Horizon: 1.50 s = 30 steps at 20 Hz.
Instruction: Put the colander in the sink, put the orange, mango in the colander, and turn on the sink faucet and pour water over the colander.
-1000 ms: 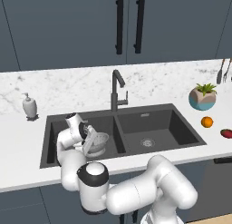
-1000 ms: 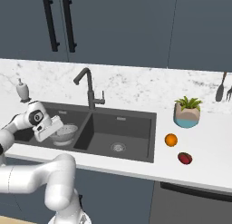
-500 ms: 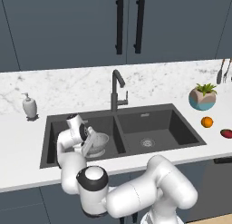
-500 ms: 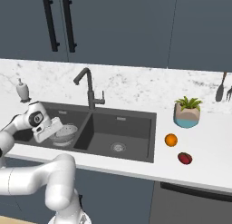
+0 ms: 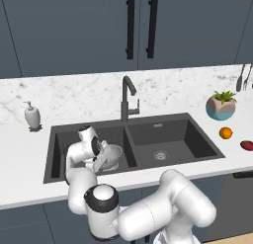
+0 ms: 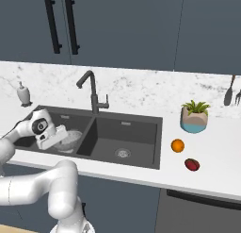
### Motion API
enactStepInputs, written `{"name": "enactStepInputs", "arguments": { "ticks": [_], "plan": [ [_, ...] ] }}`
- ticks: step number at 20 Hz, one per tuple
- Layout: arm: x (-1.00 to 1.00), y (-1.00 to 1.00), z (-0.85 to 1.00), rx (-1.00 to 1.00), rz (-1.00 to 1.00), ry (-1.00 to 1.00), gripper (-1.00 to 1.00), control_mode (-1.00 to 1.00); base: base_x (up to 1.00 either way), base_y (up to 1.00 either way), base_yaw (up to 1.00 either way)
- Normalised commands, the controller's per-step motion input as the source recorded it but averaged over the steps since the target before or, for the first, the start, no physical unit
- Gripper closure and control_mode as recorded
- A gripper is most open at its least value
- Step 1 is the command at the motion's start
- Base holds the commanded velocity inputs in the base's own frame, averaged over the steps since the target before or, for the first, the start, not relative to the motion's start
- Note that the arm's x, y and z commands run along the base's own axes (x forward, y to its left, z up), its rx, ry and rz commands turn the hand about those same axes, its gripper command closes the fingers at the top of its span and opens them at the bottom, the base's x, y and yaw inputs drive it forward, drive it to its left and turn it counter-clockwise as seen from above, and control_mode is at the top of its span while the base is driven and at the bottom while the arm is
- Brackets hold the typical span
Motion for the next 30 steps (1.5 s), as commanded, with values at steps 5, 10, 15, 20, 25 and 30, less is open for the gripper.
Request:
{"name": "enactStepInputs", "arguments": {
  "ticks": [5,10,15,20,25,30],
  "plan": [
    [0.0,-0.15,-0.1,0.0,-0.15,0.0,1.0,-1.0,0.0,0.0,0.0],
    [0.0,0.0,-0.03,0.0,-0.1,0.0,-1.0,-1.0,0.0,0.0,0.0],
    [-0.03,0.0,0.19,0.0,-0.04,-0.02,-1.0,-1.0,0.0,0.0,0.0],
    [-0.1,0.15,0.53,0.0,-0.01,-0.02,-1.0,-1.0,0.0,0.0,0.0],
    [-0.13,0.35,0.67,0.0,-0.01,-0.02,-1.0,-1.0,0.0,0.0,0.0],
    [-0.49,0.38,0.95,0.0,0.0,-0.12,-1.0,-1.0,0.0,0.0,0.0]
  ]
}}
